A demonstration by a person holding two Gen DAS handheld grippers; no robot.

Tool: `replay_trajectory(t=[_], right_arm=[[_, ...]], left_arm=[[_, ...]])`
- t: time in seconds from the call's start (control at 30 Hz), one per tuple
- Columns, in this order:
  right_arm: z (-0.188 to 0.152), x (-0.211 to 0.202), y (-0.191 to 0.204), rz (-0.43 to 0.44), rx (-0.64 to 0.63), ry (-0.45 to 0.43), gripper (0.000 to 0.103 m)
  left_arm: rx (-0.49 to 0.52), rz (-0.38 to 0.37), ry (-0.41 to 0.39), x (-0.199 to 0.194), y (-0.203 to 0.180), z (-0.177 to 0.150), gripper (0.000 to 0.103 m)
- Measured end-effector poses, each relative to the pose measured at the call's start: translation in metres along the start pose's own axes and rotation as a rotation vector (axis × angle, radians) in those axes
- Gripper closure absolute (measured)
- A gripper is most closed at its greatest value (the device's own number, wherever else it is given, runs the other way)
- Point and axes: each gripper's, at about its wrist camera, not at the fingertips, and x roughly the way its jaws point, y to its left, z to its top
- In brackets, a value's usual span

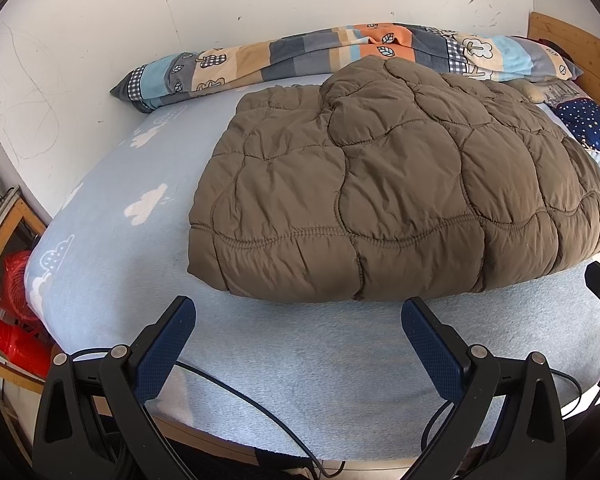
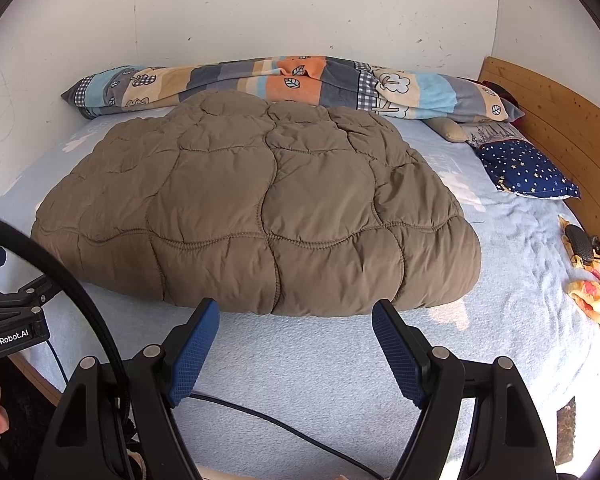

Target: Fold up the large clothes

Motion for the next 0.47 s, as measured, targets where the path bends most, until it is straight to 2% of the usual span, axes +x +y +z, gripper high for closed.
replay_trajectory(t=[0.2, 0.33, 0.47], right_arm=[[-0.0002, 0.0, 0.0001, -0.001, 0.001, -0.002, 0.021], [-0.0002, -0.0002, -0.0003, -0.001, 0.002, -0.003, 0.021], [-0.0001, -0.0013, -0.0006, 0.009, 0.005, -0.006, 0.021]], left_arm=[[-0.003, 0.0, 0.003, 0.0005, 0.0009, -0.0003, 0.0], [-0.005, -0.02, 0.033, 0.0029, 0.0031, -0.0018, 0.0], [-0.022, -0.015, 0.019, -0.0007, 0.0069, -0.0026, 0.0]])
